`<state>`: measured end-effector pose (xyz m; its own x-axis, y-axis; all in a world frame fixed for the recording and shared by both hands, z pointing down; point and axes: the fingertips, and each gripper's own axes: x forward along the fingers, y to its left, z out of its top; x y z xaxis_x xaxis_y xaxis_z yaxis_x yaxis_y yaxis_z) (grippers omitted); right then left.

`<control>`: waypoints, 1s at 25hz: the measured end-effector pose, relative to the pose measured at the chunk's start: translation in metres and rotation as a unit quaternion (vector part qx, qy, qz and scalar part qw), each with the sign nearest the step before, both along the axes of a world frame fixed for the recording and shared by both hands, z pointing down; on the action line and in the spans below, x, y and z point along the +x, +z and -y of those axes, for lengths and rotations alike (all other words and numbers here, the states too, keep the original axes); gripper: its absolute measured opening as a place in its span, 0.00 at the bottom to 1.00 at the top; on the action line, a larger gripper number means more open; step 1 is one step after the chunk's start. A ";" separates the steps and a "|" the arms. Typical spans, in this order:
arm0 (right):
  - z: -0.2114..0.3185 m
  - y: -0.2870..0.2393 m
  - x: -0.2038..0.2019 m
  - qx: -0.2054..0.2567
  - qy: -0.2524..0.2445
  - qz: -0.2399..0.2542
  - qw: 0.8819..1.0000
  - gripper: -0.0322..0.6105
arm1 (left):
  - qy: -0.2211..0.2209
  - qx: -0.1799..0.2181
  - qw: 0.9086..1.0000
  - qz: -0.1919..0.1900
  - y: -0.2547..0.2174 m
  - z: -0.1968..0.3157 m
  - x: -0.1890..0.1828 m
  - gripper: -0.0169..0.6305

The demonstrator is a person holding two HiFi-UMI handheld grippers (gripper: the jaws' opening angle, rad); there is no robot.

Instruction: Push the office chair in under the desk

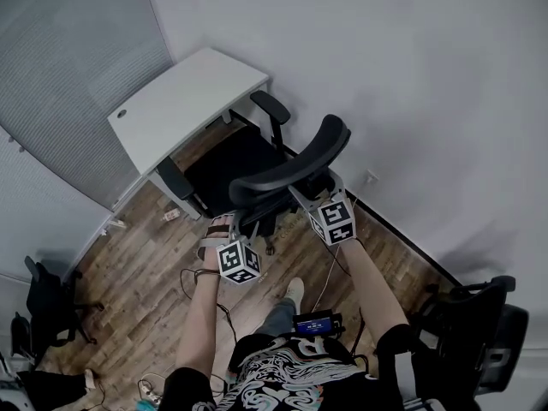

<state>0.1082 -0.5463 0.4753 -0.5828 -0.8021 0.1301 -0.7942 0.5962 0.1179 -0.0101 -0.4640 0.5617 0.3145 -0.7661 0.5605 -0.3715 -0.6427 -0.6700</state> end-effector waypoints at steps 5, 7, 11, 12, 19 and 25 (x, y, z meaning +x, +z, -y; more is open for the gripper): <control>0.013 0.000 0.005 -0.003 0.000 -0.002 1.000 0.59 | -0.001 0.003 1.000 0.001 0.000 0.013 0.005 0.23; 0.020 0.000 0.003 -0.007 -0.003 -0.004 1.000 0.59 | -0.002 0.004 1.000 0.000 -0.001 0.018 0.004 0.23; 0.025 0.002 0.012 -0.008 -0.007 0.001 1.000 0.59 | -0.006 0.007 1.000 0.000 0.000 0.020 0.014 0.23; 0.026 0.002 0.015 -0.005 -0.007 0.001 1.000 0.59 | -0.006 0.008 1.000 -0.001 -0.001 0.021 0.017 0.23; 0.041 0.000 0.021 0.000 0.001 0.003 1.000 0.59 | -0.006 0.008 1.000 -0.007 -0.003 0.031 0.025 0.23; 0.039 -0.001 0.018 0.004 0.000 0.003 1.000 0.59 | -0.009 0.009 1.000 -0.008 -0.003 0.030 0.022 0.24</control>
